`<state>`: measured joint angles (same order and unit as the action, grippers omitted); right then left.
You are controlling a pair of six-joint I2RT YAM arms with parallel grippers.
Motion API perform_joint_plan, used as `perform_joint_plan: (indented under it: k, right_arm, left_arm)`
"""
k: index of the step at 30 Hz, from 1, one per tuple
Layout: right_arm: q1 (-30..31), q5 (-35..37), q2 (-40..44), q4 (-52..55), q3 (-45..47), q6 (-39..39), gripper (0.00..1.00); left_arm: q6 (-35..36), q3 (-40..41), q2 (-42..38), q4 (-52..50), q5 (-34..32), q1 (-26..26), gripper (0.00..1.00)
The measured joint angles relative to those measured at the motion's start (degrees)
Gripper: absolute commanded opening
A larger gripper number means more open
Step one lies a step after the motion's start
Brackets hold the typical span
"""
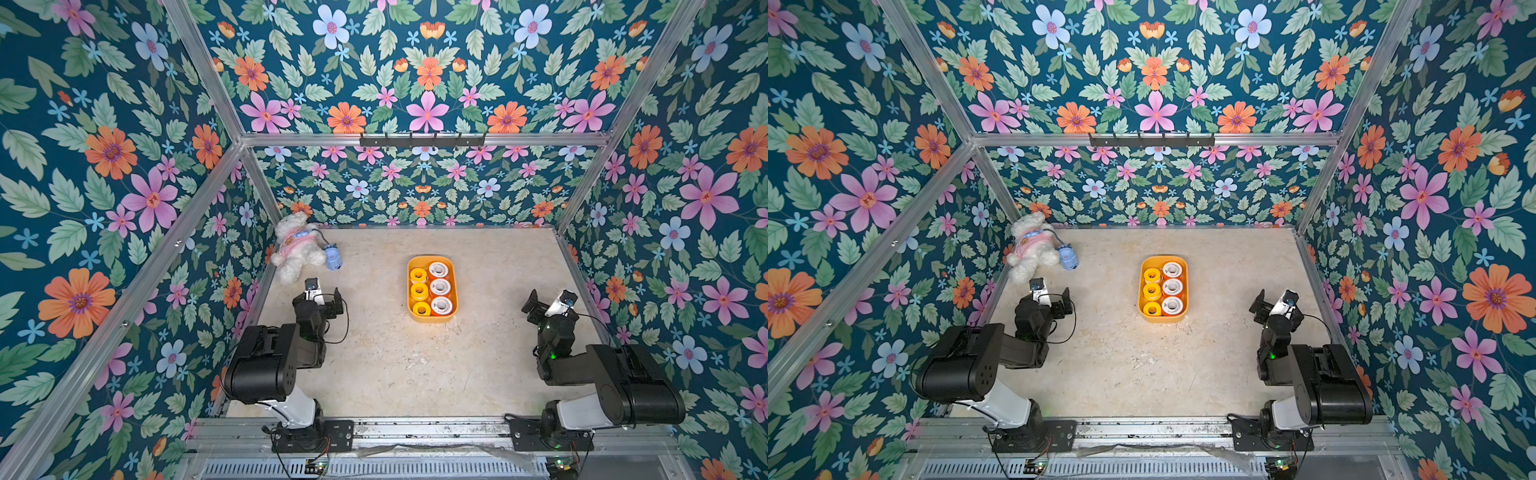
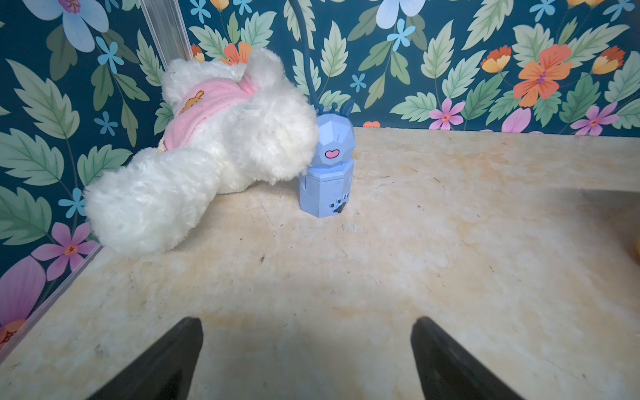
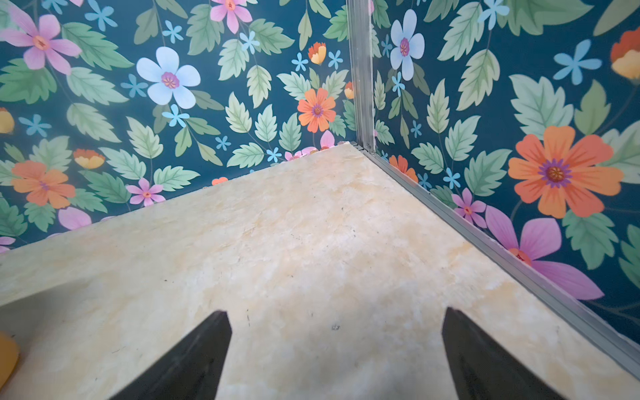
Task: Put the sealing tape into the storage box
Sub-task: Reset both arms
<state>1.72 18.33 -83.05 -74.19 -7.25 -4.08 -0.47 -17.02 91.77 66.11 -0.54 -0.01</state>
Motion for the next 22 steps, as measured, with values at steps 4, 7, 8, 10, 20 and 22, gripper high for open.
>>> perform_joint_plan:
  k: [4,7,8,10,20,22]
  right_arm:
    - [0.0,-0.24,-0.09,-1.01,0.0,0.24,0.99]
    - [0.0,-0.26,-0.09,-1.29,0.02,0.24,0.99]
    - [-0.02,-0.28,-0.09,-1.42,0.02,0.24,0.99]
    - [-0.04,-0.33,-0.09,-1.62,0.02,0.26,0.99]
    - [-0.04,-0.42,-0.09,-1.77,0.13,0.28,0.99]
    - [-0.04,-0.42,-0.09,-1.77,0.13,0.28,0.99]
  left_arm:
    - [0.0,0.0,-0.02,0.37,0.0,0.0,1.0]
    - [0.0,0.0,-0.02,0.76,0.0,0.0,1.0]
    - [0.0,0.0,-0.02,0.87,0.0,0.0,1.0]
    - [0.0,0.0,-0.02,1.03,0.0,0.0,1.0]
    - [0.0,0.0,0.0,1.11,0.0,0.0,1.0]
    - [0.0,0.0,0.0,1.11,0.0,0.0,1.0]
